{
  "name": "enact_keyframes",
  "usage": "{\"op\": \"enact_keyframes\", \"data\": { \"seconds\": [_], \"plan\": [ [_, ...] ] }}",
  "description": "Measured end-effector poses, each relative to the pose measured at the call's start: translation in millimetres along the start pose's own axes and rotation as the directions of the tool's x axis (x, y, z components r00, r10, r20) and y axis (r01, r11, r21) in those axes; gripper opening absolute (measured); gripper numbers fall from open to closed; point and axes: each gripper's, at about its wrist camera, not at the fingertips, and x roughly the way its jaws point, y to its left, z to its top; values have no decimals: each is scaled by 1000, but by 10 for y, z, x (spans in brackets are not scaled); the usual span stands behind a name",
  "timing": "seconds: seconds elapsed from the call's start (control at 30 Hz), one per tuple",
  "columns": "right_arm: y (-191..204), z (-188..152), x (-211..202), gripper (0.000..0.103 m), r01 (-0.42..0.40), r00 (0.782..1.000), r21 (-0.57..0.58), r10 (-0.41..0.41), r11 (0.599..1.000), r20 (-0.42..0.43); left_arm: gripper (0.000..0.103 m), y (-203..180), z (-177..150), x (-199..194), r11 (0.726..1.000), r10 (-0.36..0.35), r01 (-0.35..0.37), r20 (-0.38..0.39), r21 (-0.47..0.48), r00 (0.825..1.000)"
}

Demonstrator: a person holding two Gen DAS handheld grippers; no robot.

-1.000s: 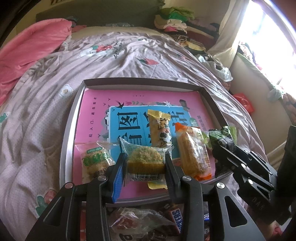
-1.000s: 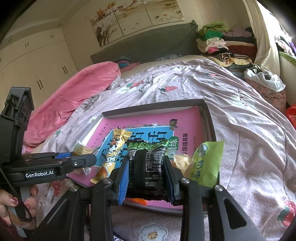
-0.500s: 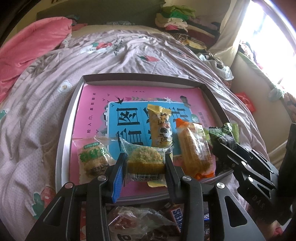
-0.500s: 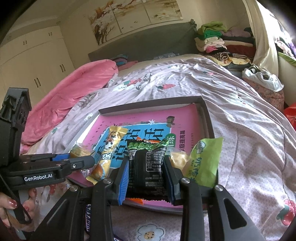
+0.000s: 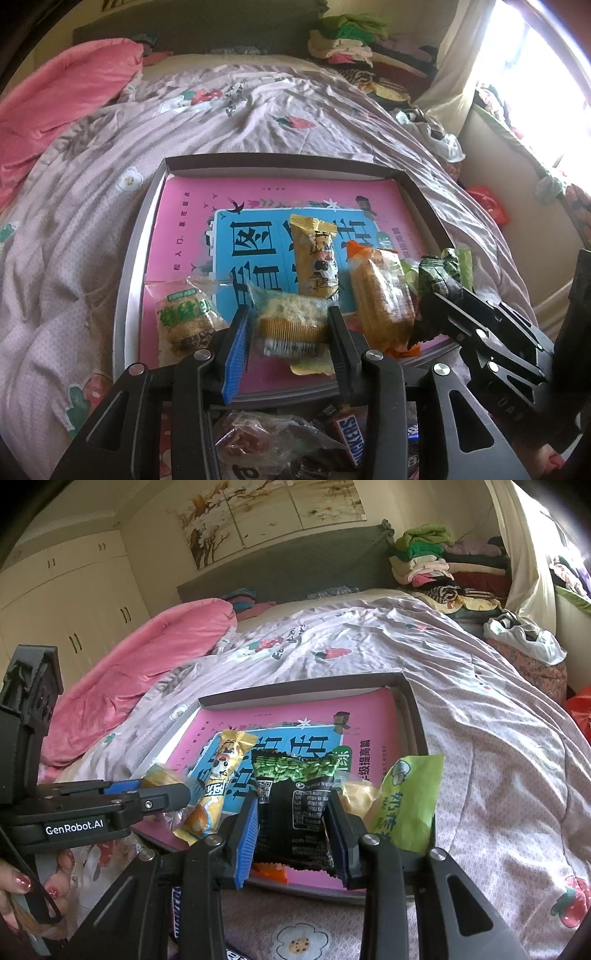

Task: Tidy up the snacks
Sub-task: 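Lower the cake bag into the tray with the left tool while the right tool lowers the black bag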

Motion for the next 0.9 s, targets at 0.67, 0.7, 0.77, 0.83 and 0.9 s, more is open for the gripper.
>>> {"op": "enact_keyframes", "data": {
  "seconds": [0.67,0.7,0.77,0.83,0.9],
  "plan": [
    [10,-27,-77,39,-32,999,9,32,999,7,47,6,-5,-57,1000,-14,14,4,-4,1000],
    [12,-28,-86,41,-34,999,9,34,999,9,48,1,-4,-70,1000,-14,14,6,-4,1000],
    [14,-29,-108,41,-36,999,7,36,999,14,50,-9,8,-102,1000,-16,16,13,0,1000],
    [19,-30,-120,41,-35,999,4,35,999,17,51,-21,15,-125,1000,-17,17,16,1,1000],
    [19,-32,-130,42,-32,999,1,32,999,18,53,-25,25,-140,1000,-20,20,19,1,1000]
  ]
}}
